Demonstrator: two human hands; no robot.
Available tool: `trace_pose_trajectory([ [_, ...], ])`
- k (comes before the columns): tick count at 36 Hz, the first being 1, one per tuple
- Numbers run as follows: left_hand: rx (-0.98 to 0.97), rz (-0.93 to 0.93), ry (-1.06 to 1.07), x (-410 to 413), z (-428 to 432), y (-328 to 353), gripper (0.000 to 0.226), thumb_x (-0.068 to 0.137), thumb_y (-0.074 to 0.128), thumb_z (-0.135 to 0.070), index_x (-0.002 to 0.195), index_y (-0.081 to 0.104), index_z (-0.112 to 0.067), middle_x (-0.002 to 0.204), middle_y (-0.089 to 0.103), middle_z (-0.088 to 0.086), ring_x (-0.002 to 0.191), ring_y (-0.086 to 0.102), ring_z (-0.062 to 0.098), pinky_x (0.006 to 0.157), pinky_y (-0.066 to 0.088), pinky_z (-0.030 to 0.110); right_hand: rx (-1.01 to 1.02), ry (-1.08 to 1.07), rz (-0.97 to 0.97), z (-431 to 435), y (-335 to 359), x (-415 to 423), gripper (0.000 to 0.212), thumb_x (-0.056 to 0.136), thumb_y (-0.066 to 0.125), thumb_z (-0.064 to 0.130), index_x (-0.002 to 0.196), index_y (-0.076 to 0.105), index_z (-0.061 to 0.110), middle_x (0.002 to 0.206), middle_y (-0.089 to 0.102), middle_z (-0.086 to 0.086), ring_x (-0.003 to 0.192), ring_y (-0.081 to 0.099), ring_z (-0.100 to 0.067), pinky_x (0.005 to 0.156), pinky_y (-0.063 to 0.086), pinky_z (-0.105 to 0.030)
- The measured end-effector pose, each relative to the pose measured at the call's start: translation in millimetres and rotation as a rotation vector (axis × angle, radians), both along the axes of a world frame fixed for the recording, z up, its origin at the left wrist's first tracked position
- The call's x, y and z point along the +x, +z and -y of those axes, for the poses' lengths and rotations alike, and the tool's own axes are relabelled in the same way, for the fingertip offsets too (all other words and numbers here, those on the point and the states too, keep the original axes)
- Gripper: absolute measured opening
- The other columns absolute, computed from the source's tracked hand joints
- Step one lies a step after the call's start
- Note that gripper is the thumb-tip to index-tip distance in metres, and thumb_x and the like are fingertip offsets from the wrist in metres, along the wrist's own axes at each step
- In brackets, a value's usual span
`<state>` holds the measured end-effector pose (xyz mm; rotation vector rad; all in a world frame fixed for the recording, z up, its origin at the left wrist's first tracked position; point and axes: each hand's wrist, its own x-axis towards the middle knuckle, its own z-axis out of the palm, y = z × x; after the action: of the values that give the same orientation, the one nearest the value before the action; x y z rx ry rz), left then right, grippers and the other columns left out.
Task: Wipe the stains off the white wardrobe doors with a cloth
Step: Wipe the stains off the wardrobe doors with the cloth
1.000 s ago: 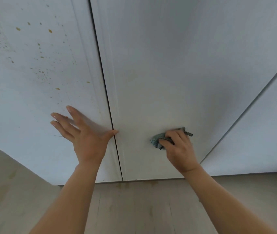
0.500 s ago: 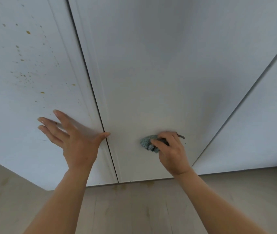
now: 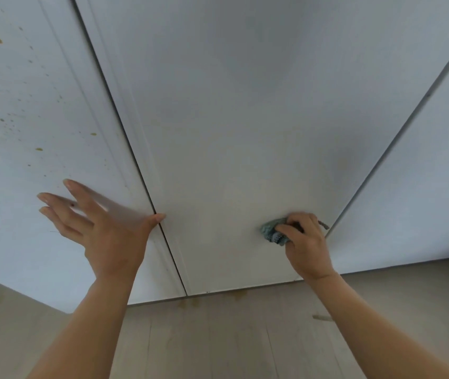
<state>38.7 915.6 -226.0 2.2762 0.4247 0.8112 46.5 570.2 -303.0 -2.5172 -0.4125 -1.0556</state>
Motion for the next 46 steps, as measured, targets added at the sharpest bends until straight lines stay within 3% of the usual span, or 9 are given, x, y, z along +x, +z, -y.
trace_pose_trajectory([
  [7,-0.015,-0.011,0.015,-3.0,3.8,5.0,0.16,0.046,0.08,-0.074,0.163,-0.011,-0.012,0.165,-0.018,0.031,0.153,-0.015,0.051,0.117,0.02,0.072,0.118,-0.081,0.333,-6.3,55.8,11.3,0.026,0.082,0.058,-0.017,0.088,0.078,-0.002,0.094,0.062,-0.017,0.087,0.052,-0.031,0.079,0.042,-0.032],
  [16,0.018,-0.009,0.04,-5.1,9.5,12.4,0.162,0.046,0.09,-0.062,0.162,-0.004,0.002,0.163,-0.013,0.038,0.152,-0.011,0.055,0.121,0.008,0.05,-0.07,0.044,0.145,2.0,4.9,5.7,0.029,0.08,0.062,-0.014,0.093,0.078,0.006,0.094,0.065,-0.014,0.088,0.057,-0.033,0.074,0.053,-0.039],
  [19,0.023,-0.007,0.048,-4.5,9.3,11.9,0.163,0.045,0.092,-0.061,0.162,-0.003,0.003,0.163,-0.011,0.039,0.152,-0.01,0.056,0.121,0.009,0.052,0.456,-0.099,0.123,8.0,21.9,1.3,0.035,0.075,0.059,-0.012,0.098,0.072,0.011,0.102,0.059,-0.007,0.093,0.057,-0.027,0.085,0.051,-0.032],
  [22,0.02,-0.002,0.038,-3.8,7.1,10.3,0.163,0.047,0.093,-0.06,0.162,-0.003,0.001,0.163,-0.012,0.038,0.152,-0.011,0.055,0.122,0.011,0.056,1.118,-0.31,0.087,11.5,47.3,6.2,0.031,0.085,0.052,0.002,0.106,0.057,0.025,0.107,0.058,-0.002,0.097,0.059,-0.021,0.087,0.055,-0.054],
  [24,0.015,-0.01,0.041,-3.9,6.5,8.5,0.163,0.047,0.095,-0.059,0.163,-0.004,0.0,0.163,-0.012,0.038,0.152,-0.011,0.055,0.122,0.01,0.054,1.264,-0.373,0.027,7.1,52.5,11.2,0.027,0.091,0.05,0.007,0.113,0.053,0.022,0.101,0.06,0.01,0.093,0.059,-0.014,0.088,0.056,-0.055],
  [30,-0.026,-0.012,0.023,-1.7,5.6,4.8,0.162,0.05,0.091,-0.065,0.163,-0.012,-0.011,0.165,-0.019,0.031,0.153,-0.016,0.05,0.122,0.016,0.061,1.425,-0.59,-0.088,-24.5,31.7,24.8,0.031,0.1,0.035,0.007,0.126,0.043,0.022,0.101,0.054,0.014,0.087,0.057,-0.009,0.072,0.046,-0.022],
  [34,-0.025,-0.003,0.011,0.5,2.0,0.3,0.16,0.046,0.078,-0.082,0.161,-0.015,-0.02,0.166,-0.02,0.029,0.153,-0.016,0.05,0.12,0.021,0.071,1.743,-0.705,-0.336,-24.0,14.0,22.3,0.044,0.096,0.031,0.001,0.131,0.043,0.026,0.12,0.051,0.003,0.096,0.056,-0.019,0.081,0.05,-0.03],
  [41,0.013,0.045,0.012,1.6,0.4,-6.1,0.158,0.052,0.08,-0.082,0.163,-0.007,-0.01,0.165,-0.014,0.035,0.153,-0.011,0.055,0.123,0.014,0.061,1.357,-0.642,-0.015,-22.2,33.6,32.1,0.022,0.096,0.034,0.005,0.111,0.042,0.019,0.092,0.052,0.011,0.075,0.052,-0.007,0.064,0.048,-0.017],
  [46,0.065,0.063,0.011,3.2,-3.6,-13.7,0.153,0.055,0.069,-0.094,0.162,-0.004,-0.011,0.163,-0.009,0.04,0.151,-0.006,0.059,0.121,0.015,0.072,1.305,-0.825,-0.23,-19.1,3.5,34.8,0.031,0.1,0.034,0.012,0.129,0.042,0.019,0.101,0.05,0.009,0.079,0.053,-0.012,0.071,0.046,-0.029],
])
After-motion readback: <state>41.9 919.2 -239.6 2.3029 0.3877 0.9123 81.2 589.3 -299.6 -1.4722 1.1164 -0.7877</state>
